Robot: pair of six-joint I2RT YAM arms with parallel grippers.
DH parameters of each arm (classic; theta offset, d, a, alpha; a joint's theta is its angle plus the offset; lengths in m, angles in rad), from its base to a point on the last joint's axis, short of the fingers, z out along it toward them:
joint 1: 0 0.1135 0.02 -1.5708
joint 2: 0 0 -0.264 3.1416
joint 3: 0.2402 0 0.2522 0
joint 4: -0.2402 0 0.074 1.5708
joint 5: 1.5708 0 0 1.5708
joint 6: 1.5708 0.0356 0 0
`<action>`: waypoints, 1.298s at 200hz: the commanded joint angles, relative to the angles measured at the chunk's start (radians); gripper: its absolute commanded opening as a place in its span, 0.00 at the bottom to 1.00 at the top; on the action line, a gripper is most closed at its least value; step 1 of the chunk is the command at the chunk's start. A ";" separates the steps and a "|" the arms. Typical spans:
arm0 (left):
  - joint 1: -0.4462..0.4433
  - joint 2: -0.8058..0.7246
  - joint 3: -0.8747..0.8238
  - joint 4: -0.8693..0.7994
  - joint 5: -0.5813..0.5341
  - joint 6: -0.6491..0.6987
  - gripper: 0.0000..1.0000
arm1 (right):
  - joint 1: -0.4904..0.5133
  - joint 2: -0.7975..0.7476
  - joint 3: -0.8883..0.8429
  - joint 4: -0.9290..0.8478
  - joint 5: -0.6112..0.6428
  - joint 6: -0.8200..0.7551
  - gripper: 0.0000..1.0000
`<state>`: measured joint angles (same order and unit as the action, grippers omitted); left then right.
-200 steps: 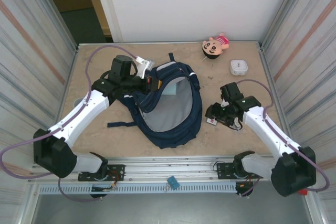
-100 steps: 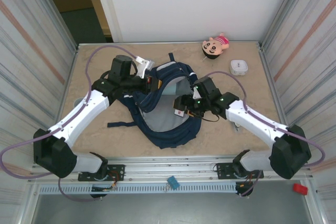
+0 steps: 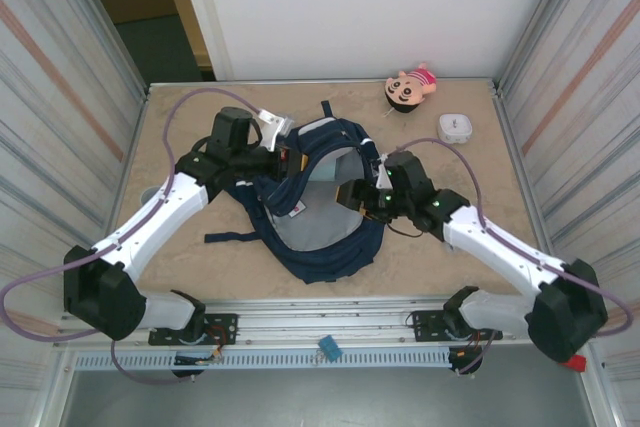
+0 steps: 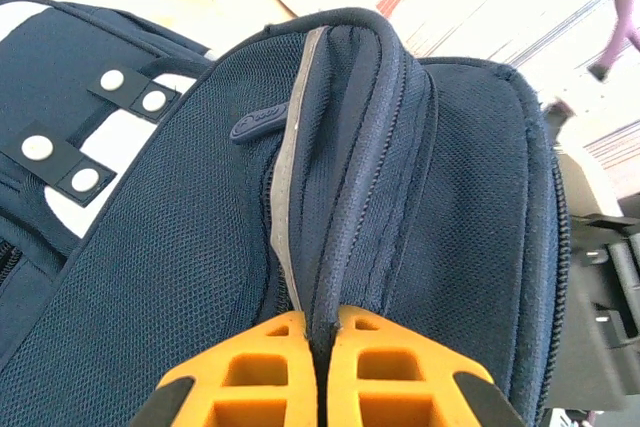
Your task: Pack books, pencil case, and school supplies into a backpack
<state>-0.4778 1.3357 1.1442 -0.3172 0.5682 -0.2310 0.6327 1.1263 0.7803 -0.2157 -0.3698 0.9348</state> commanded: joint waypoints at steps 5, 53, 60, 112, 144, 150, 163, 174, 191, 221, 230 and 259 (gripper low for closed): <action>0.004 -0.036 -0.007 0.073 0.020 -0.010 0.00 | -0.005 -0.116 -0.081 0.222 -0.007 -0.009 0.70; -0.018 -0.016 -0.055 0.145 0.040 -0.058 0.05 | 0.069 -0.198 -0.188 0.455 0.016 -0.019 0.81; -0.028 -0.011 -0.061 0.159 0.040 -0.064 0.08 | 0.079 -0.184 -0.184 0.452 0.020 -0.023 0.81; -0.051 0.027 -0.063 0.182 0.032 -0.094 0.19 | 0.148 -0.091 -0.202 0.566 0.068 -0.028 0.87; -0.049 0.017 -0.073 0.180 -0.005 -0.105 0.51 | 0.148 -0.101 -0.212 0.553 0.108 -0.049 0.89; -0.048 0.016 -0.072 0.177 -0.008 -0.106 0.55 | 0.147 -0.103 -0.216 0.560 0.114 -0.050 0.89; -0.044 0.010 -0.075 0.171 -0.014 -0.110 0.59 | 0.147 -0.100 -0.220 0.554 0.132 -0.049 0.90; -0.041 0.002 -0.084 0.166 -0.033 -0.114 0.60 | 0.144 -0.093 -0.220 0.555 0.139 -0.047 0.90; -0.029 -0.018 -0.107 0.155 -0.067 -0.124 0.62 | 0.139 -0.070 -0.214 0.553 0.146 -0.038 0.89; 0.001 -0.079 -0.171 0.107 -0.189 -0.121 0.64 | 0.117 -0.023 -0.193 0.505 0.156 0.001 0.72; 0.014 -0.105 -0.199 0.094 -0.228 -0.121 0.65 | 0.104 -0.012 -0.194 0.506 0.150 0.014 0.66; 0.094 -0.201 -0.333 0.145 -0.244 -0.167 0.67 | 0.050 -0.020 -0.198 0.417 0.152 0.025 0.32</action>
<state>-0.4412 1.2205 0.9001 -0.1852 0.3878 -0.3561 0.7246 1.1179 0.5682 0.2634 -0.2413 0.9482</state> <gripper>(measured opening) 0.658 0.412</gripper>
